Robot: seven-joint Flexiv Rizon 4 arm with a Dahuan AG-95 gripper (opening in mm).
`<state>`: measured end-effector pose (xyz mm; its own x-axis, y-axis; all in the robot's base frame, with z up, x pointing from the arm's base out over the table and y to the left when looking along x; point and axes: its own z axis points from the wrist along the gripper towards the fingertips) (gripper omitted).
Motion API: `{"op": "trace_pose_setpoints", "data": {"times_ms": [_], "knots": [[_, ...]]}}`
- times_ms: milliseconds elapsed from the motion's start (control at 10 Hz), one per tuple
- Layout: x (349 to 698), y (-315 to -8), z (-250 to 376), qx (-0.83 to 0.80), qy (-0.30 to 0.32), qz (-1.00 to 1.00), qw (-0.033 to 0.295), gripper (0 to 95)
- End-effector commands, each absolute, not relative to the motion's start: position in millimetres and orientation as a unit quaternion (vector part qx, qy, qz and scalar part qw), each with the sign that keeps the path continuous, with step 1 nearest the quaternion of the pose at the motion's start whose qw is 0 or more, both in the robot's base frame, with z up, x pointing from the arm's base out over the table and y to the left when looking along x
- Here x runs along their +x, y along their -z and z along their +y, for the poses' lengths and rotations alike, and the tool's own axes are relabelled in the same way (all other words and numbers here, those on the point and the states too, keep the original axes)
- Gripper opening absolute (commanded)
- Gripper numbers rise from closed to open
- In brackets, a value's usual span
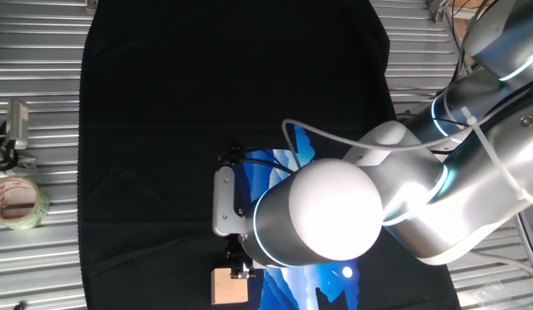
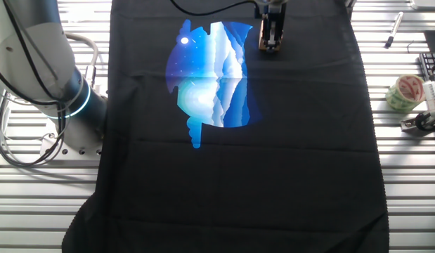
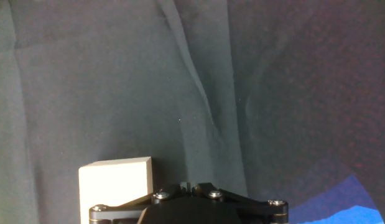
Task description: Approach and touch the side of the small block
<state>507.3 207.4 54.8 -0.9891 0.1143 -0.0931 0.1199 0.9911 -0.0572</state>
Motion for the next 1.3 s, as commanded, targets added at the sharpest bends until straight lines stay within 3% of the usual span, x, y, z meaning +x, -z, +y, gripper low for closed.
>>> {"op": "trace_pose_setpoints", "data": {"times_ms": [100,500,1300], "knots": [[507.0,-54.9,207.6,0.044,0.024,0.998,0.047,0.0],[507.0,-54.9,207.6,0.000,0.026,0.999,0.034,0.0],[507.0,-54.9,207.6,-0.056,0.003,0.998,0.037,0.0]]}}
